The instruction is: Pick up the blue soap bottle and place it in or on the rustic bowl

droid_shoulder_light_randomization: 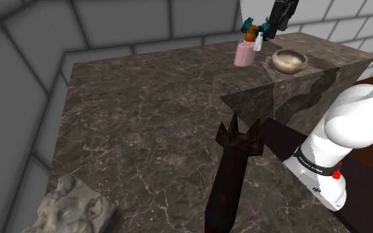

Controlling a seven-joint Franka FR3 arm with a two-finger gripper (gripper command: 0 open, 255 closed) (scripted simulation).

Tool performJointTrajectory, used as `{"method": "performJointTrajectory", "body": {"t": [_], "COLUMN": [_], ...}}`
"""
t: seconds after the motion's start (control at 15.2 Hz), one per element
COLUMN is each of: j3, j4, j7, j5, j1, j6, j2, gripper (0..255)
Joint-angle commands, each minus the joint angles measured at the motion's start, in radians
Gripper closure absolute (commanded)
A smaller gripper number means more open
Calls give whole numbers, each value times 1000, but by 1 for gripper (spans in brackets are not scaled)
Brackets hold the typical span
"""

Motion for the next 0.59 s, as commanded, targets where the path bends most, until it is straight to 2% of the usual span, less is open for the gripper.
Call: {"method": "performJointTrajectory", "body": {"t": [0.0,0.53], "j3": [0,-150], "j4": [0,151], "j7": [0,-161], "j5": [0,-47], "j1": [0,-15], "j6": [0,95], "j2": [0,238], "gripper": [0,0]}}
